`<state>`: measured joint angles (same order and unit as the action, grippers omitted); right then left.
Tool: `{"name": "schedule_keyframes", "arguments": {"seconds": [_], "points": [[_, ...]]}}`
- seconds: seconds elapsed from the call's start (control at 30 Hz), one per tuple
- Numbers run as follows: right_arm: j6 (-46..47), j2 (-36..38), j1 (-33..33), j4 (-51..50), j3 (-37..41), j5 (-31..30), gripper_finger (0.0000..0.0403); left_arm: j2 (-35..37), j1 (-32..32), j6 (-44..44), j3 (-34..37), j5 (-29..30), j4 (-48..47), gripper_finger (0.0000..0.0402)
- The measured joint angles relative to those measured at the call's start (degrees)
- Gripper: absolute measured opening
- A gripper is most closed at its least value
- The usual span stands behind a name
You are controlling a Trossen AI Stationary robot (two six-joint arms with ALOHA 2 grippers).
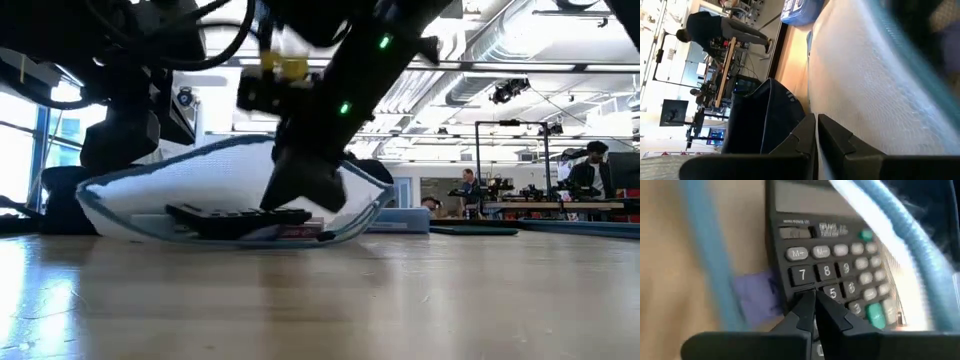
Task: Unpack backpack
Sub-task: Remove the black calculator from the blue zipper bag
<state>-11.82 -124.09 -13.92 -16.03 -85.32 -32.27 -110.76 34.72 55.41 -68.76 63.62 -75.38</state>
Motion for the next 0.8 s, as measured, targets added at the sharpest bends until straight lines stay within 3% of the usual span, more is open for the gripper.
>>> {"name": "schedule_keyframes", "arguments": {"seconds": [0.17, 0.3, 0.4, 0.5, 0.67, 0.8], "points": [[-3.87, 2.19, -2.73, 0.07, 0.0, -7.35, 0.0001, 0.04, 0.02, -0.01, -0.01, 0.11, 0.18, 0.0], [-7.17, 2.58, -4.48, -1.94, 0.0, -6.87, 0.0014, 0.04, 0.09, -0.03, -0.03, 0.11, 0.27, 0.0], [-6.52, 2.4, -5.41, -5.64, -0.04, -1.45, 0.0054, 0.04, 0.11, -0.07, -0.03, 0.08, 0.22, 0.0], [-8.52, 2.09, -6.38, -7.94, -0.04, -0.2, 0.011, 0.04, 0.17, -0.1, -0.03, 0.04, 0.26, 0.0], [-15.44, 0.74, -7.11, -5.85, -0.13, -3.29, 0.0205, 0.04, 0.2, -0.12, -0.01, 0.02, 0.42, 0.0], [-17.81, -2.42, -6.21, -5.8, -0.11, -7.0, 0.0243, 0.04, 0.22, -0.1, -0.01, -0.06, 0.53, 0.0]]}}
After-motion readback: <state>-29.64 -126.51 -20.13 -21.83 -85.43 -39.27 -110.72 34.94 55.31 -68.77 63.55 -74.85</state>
